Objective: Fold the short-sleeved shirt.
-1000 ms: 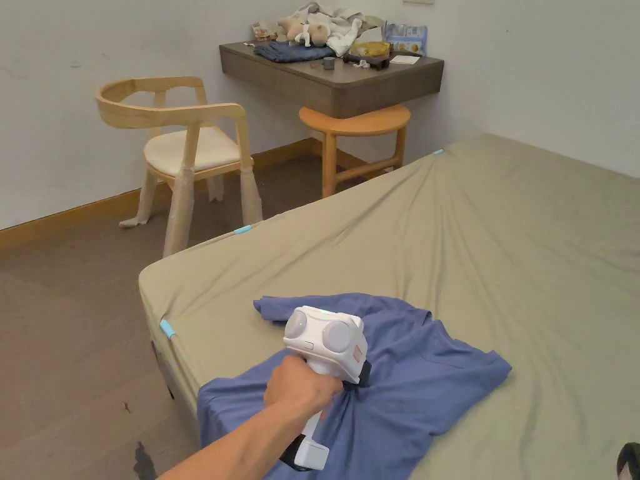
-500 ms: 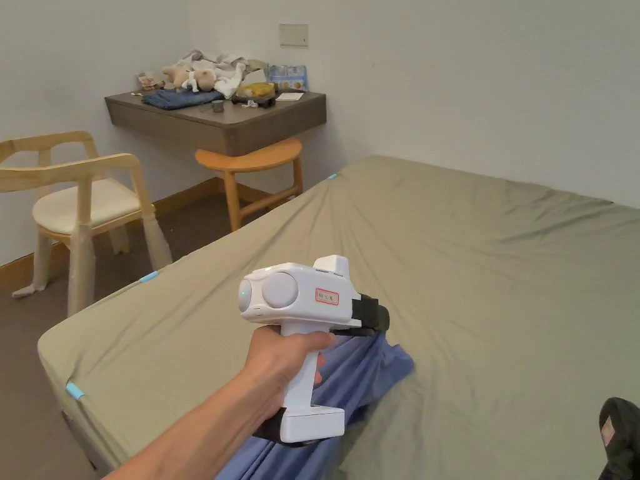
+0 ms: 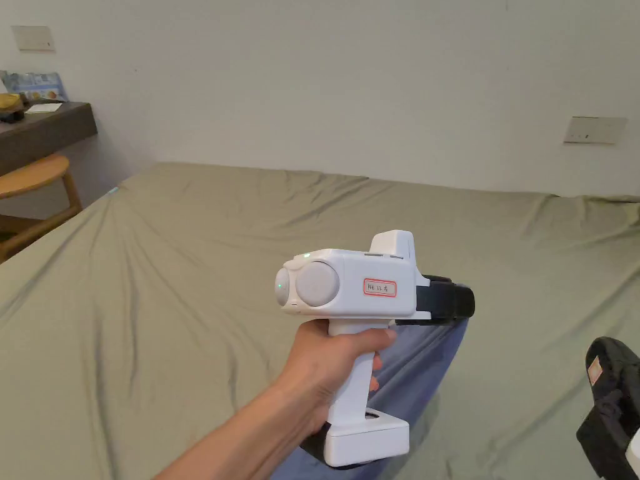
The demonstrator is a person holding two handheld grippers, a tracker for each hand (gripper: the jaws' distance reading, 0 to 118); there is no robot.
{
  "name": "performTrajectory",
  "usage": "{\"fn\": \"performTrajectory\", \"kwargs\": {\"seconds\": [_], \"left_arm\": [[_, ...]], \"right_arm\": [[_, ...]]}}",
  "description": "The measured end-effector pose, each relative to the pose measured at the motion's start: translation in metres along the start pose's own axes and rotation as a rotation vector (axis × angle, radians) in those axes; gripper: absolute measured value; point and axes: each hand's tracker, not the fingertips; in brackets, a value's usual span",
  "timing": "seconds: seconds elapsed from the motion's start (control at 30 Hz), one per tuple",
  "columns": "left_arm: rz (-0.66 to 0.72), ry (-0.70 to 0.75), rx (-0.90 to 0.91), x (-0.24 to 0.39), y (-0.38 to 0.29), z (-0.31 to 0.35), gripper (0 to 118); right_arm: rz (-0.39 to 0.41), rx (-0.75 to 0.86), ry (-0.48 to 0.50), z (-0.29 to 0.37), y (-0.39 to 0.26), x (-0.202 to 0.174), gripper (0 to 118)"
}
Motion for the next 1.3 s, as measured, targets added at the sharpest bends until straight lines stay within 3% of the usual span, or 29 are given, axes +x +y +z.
{"fn": "performTrajectory", "kwargs": {"seconds": [0.13, 0.2, 0.3, 0.43, 0.5, 0.6, 0.77, 0.83, 0.87, 0.9, 0.97, 1.03, 1.13, 1.23, 1.3], "left_arm": [[0.103, -0.13, -0.041, 0.017, -0.021, -0.036, 0], [0.033, -0.056, -0.073, 0.02, -0.034, -0.053, 0], [0.109, -0.025, -0.11, -0.001, -0.056, -0.068, 0], [-0.012, 0.138, -0.19, -0.022, -0.103, -0.082, 0], [-0.05, 0.192, -0.323, -0.038, -0.143, -0.092, 0], [0.033, 0.235, -0.408, -0.065, -0.201, -0.1, 0], [0.035, 0.342, -0.456, -0.09, -0.257, -0.112, 0], [0.112, 0.305, -0.39, -0.092, -0.247, -0.106, 10], [0.113, 0.312, -0.405, -0.092, -0.245, -0.105, 25], [0.117, 0.296, -0.401, -0.091, -0.242, -0.102, 63], [0.14, 0.254, -0.328, -0.083, -0.226, -0.085, 112], [0.166, 0.184, -0.166, -0.07, -0.199, -0.055, 118], [0.055, 0.113, 0.109, -0.037, -0.148, 0.019, 118], [-0.108, 0.147, 0.333, 0.002, -0.119, 0.102, 118], [-0.23, 0.26, 0.431, 0.029, -0.117, 0.15, 118]], "right_arm": [[0.01, -0.01, -0.075, 0.016, -0.002, 0.028, 1], [0.003, -0.022, -0.099, 0.019, -0.006, 0.038, 1], [-0.007, -0.025, -0.116, 0.023, -0.009, 0.045, 1], [-0.012, -0.039, -0.12, 0.023, -0.017, 0.046, 1], [-0.01, -0.046, -0.119, 0.022, -0.022, 0.045, 1], [-0.012, -0.061, -0.114, 0.02, -0.028, 0.044, 1], [-0.012, -0.088, -0.102, 0.018, -0.033, 0.042, 1], [-0.003, -0.086, -0.101, 0.019, -0.032, 0.041, 1], [-0.004, -0.083, -0.102, 0.02, -0.031, 0.042, 1], [-0.008, -0.08, -0.101, 0.019, -0.029, 0.042, 1], [-0.006, -0.071, -0.105, 0.02, -0.026, 0.042, 1], [0.007, -0.062, -0.11, 0.021, -0.025, 0.043, 1], [0.024, -0.066, -0.118, 0.022, -0.025, 0.044, 1], [0.0, -0.071, -0.119, 0.021, -0.028, 0.046, 1], [0.007, -0.07, -0.12, 0.021, -0.03, 0.044, 1]]}}
